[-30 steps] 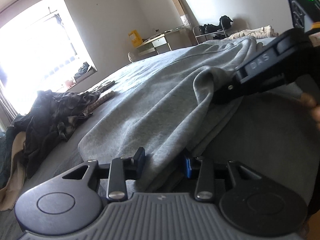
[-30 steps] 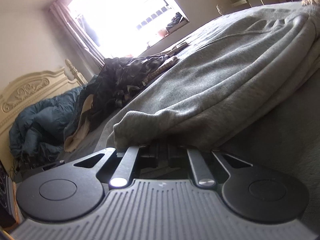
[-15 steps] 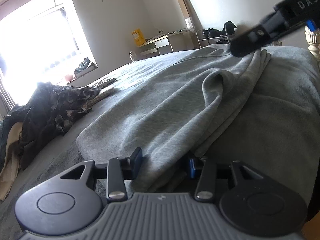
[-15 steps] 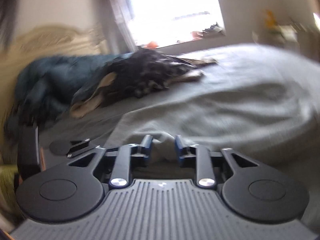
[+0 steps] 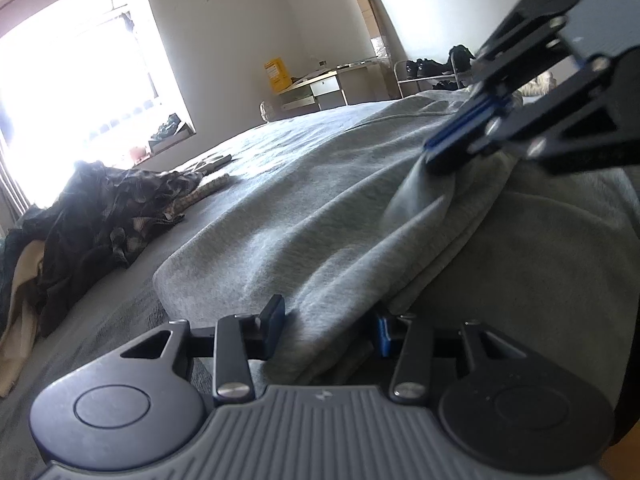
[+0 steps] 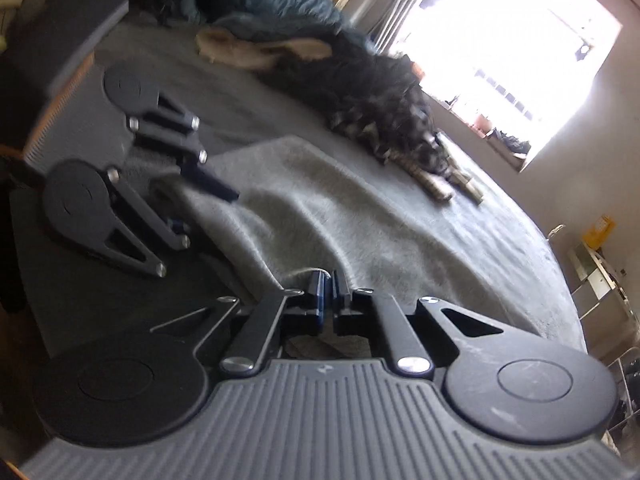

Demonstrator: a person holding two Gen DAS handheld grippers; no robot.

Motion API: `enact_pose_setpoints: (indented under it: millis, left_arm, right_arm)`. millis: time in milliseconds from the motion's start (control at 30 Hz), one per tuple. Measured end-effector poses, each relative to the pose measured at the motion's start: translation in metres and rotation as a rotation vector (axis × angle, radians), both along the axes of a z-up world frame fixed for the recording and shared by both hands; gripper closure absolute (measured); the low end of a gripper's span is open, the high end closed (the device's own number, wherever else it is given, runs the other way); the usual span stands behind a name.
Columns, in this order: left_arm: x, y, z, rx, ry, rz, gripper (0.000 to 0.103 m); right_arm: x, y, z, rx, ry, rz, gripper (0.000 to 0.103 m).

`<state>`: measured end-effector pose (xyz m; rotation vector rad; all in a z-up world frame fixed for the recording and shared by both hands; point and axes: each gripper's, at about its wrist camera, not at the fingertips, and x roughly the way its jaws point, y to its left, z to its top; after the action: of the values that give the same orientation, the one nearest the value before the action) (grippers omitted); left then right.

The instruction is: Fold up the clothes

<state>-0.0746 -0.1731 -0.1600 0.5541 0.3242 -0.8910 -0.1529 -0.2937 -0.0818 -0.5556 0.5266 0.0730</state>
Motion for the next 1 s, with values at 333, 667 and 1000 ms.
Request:
enact_pose_setpoints:
  millis: [333,667,1000]
  left_arm:
    - [0.017,0.006,0.010,-0.043,0.117,0.028,0.057]
    - [-0.005,0.038,0.038,-0.053,0.132,-0.124,0.058]
    - [-0.004,-0.017,0.035,-0.019,0.099,-0.187,0.059]
  right_arm:
    - [-0.019,0.004,-0.029,-0.089,-0.001,0.048,0.102]
    - [-0.008,-0.012,-0.039,0.062,-0.055,-0.024,0.102]
    - [-0.035,-0.051,-0.014,0.495,-0.118,-0.127,0.099]
